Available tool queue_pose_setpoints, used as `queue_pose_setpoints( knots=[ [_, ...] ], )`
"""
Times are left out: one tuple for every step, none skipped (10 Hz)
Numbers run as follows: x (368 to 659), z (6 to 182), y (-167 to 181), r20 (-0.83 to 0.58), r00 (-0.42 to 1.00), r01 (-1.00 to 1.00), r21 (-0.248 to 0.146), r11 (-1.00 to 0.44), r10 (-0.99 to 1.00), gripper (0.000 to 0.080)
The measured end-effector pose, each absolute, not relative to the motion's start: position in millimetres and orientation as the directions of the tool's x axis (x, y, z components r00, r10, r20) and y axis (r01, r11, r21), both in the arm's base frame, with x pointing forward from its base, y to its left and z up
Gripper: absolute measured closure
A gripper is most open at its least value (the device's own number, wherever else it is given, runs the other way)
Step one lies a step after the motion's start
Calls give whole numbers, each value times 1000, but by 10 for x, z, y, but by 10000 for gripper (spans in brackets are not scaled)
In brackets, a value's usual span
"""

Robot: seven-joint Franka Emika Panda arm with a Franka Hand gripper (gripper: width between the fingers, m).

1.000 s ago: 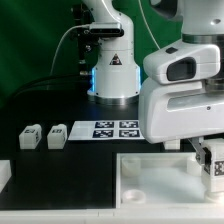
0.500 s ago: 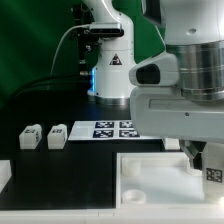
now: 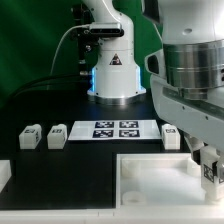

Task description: Assemble one leg

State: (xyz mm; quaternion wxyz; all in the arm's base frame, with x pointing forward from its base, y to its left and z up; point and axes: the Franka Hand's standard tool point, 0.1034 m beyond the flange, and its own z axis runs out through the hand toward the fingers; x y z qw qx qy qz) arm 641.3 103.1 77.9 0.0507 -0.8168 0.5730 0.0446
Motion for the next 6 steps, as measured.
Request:
queue_pose_setpoints(
  knots=[
    [6400,779,1037,-137,207,-978,-13,-207,-969,502],
    [6363,778,1077,-137,87,-996,-12,-87,-987,502],
    [6330,763,1108,-142,55,-998,-24,-52,-988,502],
    [6331,764,1107,-142,108,-994,-29,-105,-984,502],
    [6328,762,1115,-142,142,-990,-34,-138,-980,502],
    [6325,762,1129,-143,143,-990,-34,-139,-979,284]
  ],
)
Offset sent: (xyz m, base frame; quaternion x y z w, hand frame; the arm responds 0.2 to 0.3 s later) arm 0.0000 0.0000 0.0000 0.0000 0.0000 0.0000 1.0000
